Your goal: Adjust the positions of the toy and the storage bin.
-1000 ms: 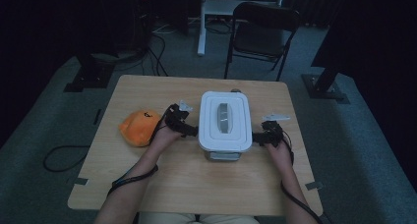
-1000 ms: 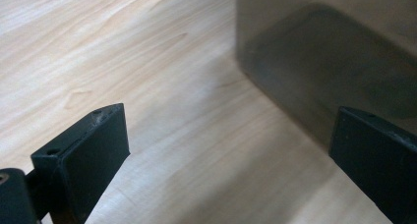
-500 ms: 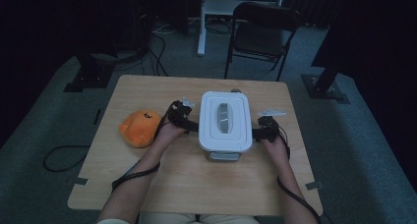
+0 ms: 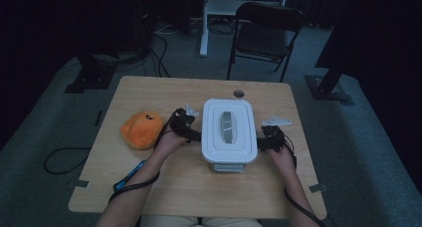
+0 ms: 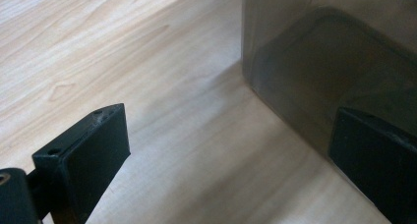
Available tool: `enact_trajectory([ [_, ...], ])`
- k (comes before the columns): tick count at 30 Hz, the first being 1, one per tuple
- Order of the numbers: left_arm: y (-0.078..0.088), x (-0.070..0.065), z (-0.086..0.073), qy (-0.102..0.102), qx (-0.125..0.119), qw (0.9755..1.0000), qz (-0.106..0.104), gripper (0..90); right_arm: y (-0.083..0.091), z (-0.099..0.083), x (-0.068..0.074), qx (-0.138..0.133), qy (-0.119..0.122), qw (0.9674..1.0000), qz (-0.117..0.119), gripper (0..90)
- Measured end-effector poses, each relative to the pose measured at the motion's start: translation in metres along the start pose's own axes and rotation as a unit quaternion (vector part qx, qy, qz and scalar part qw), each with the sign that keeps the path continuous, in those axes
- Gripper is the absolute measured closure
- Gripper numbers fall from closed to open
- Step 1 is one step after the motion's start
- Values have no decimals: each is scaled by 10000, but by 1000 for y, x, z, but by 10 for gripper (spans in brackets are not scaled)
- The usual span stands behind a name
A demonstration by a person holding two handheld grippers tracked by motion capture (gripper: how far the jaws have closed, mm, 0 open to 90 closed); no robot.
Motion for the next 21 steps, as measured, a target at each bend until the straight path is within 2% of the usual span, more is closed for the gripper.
enact_trajectory([
  [6, 9, -11, -8, -153, 2, 9999, -29, 26, 9, -7, 8, -36, 77, 10000, 4, 213],
  [13, 18, -26, -17, -312, -11, 9994, -135, 26, 20, -18, 15, -85, 44, 10000, 24, 219],
  [21, 27, -42, -27, -406, -47, 9989, -244, 26, 33, -28, 24, -89, 104, 9999, 15, 219],
])
Point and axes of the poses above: each handheld gripper's, and its own axes: y roughly backward along the jaws, z roughly out of its top, x roughly to its left, the point moved 10 cm from there along -y, roughly forward along the jaws
